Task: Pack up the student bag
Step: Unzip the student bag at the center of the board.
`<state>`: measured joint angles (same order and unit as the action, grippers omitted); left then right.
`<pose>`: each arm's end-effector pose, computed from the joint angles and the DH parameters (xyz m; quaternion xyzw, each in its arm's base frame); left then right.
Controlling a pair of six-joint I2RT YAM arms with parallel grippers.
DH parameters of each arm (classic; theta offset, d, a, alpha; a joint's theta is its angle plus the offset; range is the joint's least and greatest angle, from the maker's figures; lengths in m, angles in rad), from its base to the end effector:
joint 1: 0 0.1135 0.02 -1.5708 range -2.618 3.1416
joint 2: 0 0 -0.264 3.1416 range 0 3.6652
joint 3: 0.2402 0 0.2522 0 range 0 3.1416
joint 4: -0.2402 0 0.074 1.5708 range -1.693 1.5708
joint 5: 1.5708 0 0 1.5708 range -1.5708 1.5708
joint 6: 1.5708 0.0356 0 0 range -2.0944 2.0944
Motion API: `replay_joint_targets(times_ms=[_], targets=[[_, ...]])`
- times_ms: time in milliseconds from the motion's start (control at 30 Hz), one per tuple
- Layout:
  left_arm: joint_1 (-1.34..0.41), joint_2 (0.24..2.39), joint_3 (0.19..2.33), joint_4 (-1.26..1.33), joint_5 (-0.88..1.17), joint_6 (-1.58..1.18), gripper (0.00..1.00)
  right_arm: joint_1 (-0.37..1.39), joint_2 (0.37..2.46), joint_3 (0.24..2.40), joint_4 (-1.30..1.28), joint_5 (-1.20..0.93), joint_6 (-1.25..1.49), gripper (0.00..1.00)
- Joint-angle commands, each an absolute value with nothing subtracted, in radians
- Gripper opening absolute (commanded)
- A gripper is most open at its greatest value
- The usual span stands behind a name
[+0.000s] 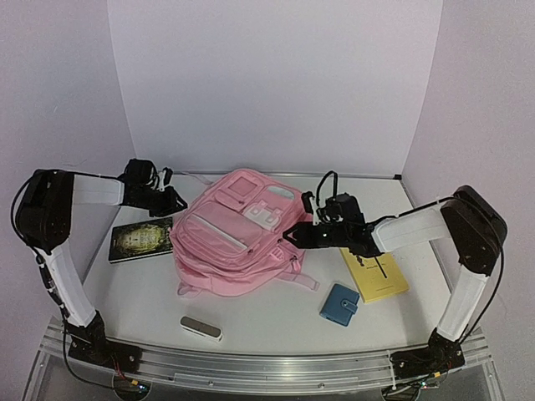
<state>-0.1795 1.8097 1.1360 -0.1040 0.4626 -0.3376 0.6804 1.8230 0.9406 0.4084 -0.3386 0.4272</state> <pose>0.3777 -0.0847 0.1898 0.0174 0.9020 -0.3006 0.3094 0.2907 0.2505 0.1690 -0.1933 0.8233 0.3925 0.3614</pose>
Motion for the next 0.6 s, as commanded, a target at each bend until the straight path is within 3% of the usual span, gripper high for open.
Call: replay_joint_targets(times_ms=[0,133,567], targets=[[-0.176,1.655,1.157,-0.117,0.451,-0.359,0.43,0.674,1.857,1.050,0.262,-0.355,0.232,0.38],[-0.176,1.514,1.061,-0.170,0.393,-0.453,0.59,0.668,1.884,1.085,0.219,-0.342,0.174,0.37],[-0.175,1.229,0.645,-0.098,0.551,-0.761,0.74,0.657,1.953,1.128,0.149,-0.475,0.066,0.36]])
